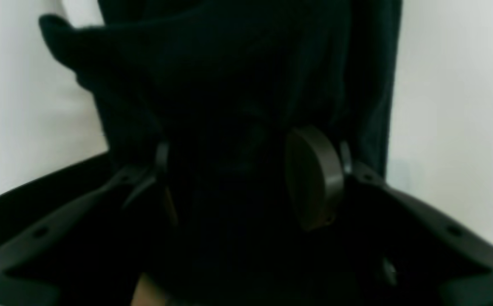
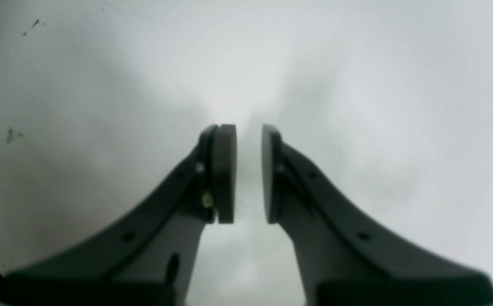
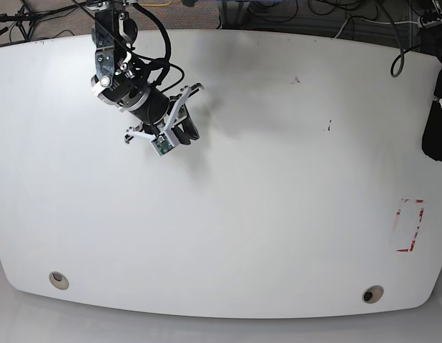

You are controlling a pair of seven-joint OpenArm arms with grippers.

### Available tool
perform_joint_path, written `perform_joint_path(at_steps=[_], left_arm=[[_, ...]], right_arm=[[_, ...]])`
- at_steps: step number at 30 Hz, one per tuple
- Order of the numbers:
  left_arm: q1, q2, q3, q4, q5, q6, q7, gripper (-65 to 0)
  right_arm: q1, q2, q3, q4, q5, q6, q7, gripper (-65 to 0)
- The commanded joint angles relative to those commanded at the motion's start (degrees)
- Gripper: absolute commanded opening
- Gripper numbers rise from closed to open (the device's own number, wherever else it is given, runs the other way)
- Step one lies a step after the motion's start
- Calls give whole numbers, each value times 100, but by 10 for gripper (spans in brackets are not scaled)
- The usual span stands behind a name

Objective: Fold the T-shirt properly

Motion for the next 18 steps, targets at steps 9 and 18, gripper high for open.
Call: perform_joint_path(at_steps=[9, 18], left_arm=[[18, 1213, -62, 2611, 220, 53, 668, -326], [677, 2919, -18, 3666, 1081, 703, -378, -325]], right_arm=[[-176, 141, 9, -123, -501, -18, 1398, -555], [-536, 141, 352, -466, -1002, -9, 2567, -555]])
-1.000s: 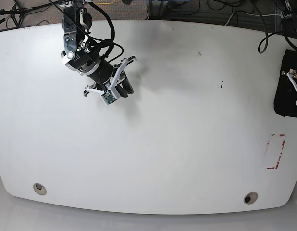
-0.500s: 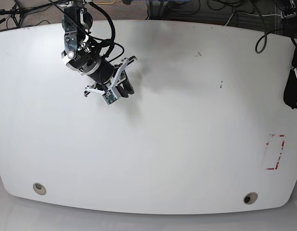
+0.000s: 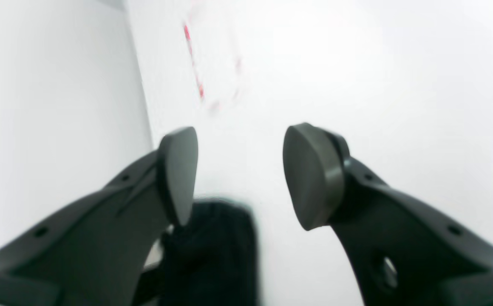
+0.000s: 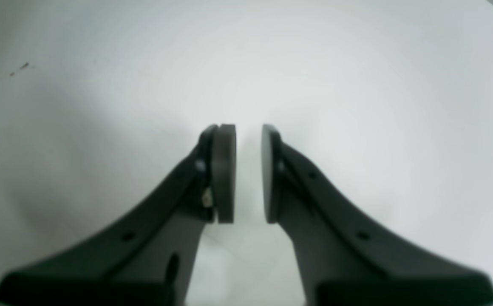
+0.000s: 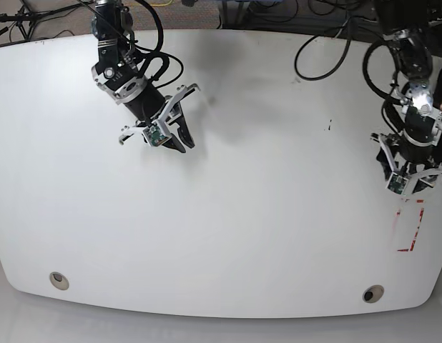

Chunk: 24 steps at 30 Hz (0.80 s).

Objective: Fold the T-shirt properly

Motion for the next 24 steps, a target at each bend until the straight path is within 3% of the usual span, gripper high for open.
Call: perform_joint_path(at_steps=[4, 10, 14, 18, 24], left_arm=[[765, 545, -26, 105, -9, 18, -1187, -324], [1811, 1213, -35, 114, -26, 35, -2505, -324], [2576, 1723, 0, 79, -35, 316, -3323, -328], [3138, 1952, 158, 62, -132, 475, -3798, -328], [4211, 2004, 281, 88, -1002, 484, -3982, -329]], right_arm=[[-369, -53, 316, 0, 0, 9, 132, -556], [-993, -88, 633, -88, 0, 9, 607, -556], [-1477, -97, 791, -158, 53, 9, 791, -556], [-1890, -97, 888, -264, 360, 9, 1055, -556], [-2629, -88, 1134, -510, 633, 9, 1477, -556]])
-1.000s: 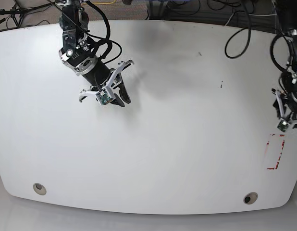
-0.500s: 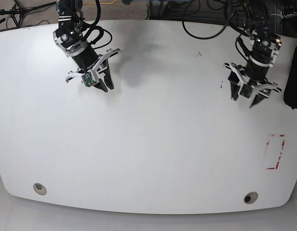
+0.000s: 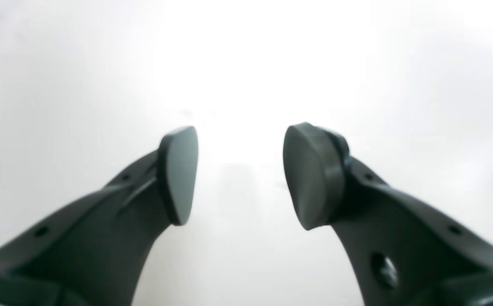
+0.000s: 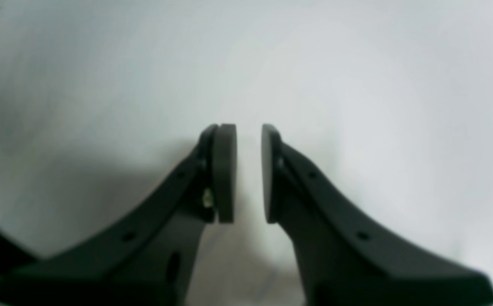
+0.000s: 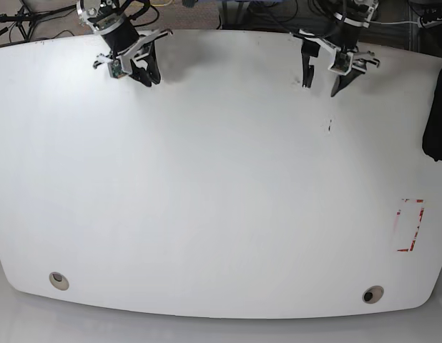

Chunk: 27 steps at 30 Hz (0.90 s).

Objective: Fold the T-shirt properly

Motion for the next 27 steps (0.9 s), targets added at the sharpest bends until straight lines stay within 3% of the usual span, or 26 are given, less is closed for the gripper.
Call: perform_joint_path(at_steps=[4, 8, 13, 21, 27], left_arm=[[624, -18, 18, -9, -413, 0, 0, -329], [1275, -176, 44, -88, -519, 0, 18, -329], [1609, -255, 44, -554, -519, 0, 18, -329], [1310, -615, 273, -2321, -519, 0, 18, -329], [571, -897, 501, -3930, -519, 0, 18, -331]], right_arm=[[-404, -9, 35, -220, 18, 0, 202, -556], [-941, -18, 0, -554, 18, 0, 756, -556], [-1310, -387, 35, -897, -35, 0, 1073, -556], [-1407, -448, 0, -2171, 0, 0, 1670, -556], [-1055, -448, -9, -3051, -26, 0, 1679, -556]])
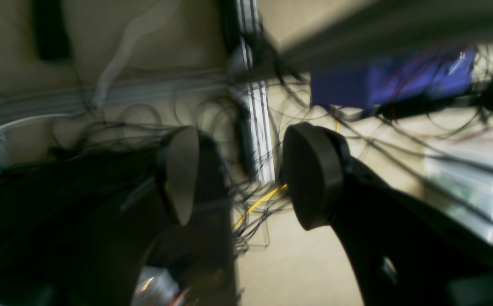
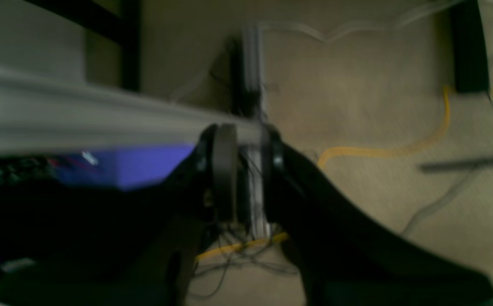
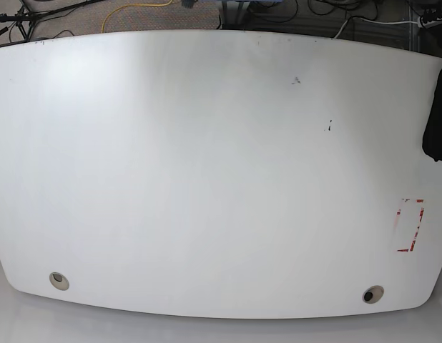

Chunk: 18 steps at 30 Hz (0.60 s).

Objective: Fold the T-shirt properly

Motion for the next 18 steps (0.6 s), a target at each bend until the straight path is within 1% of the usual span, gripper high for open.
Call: perform_joint_path(at_steps=[5, 11, 12, 13, 18], left_arm=[[-782, 0, 53, -1213, 18, 0, 0, -331], [-1477, -18, 62, -2233, 53, 0, 0, -331], [-1582, -26, 62, -2409, 53, 0, 0, -331], [-1741, -88, 70, -2673, 53, 0, 9, -331], [-2778, -185, 70, -4123, 53, 9, 343, -328]], right_arm=[[492, 26, 0, -730, -26, 0, 0, -556], [1020, 62, -132, -1503, -35, 0, -26, -556], [1108, 88, -167, -1644, -35, -9, -26, -556], [1231, 123, -211, -1846, -35, -53, -26, -556], [1855, 158, -431, -2963, -35, -62, -26, -555]])
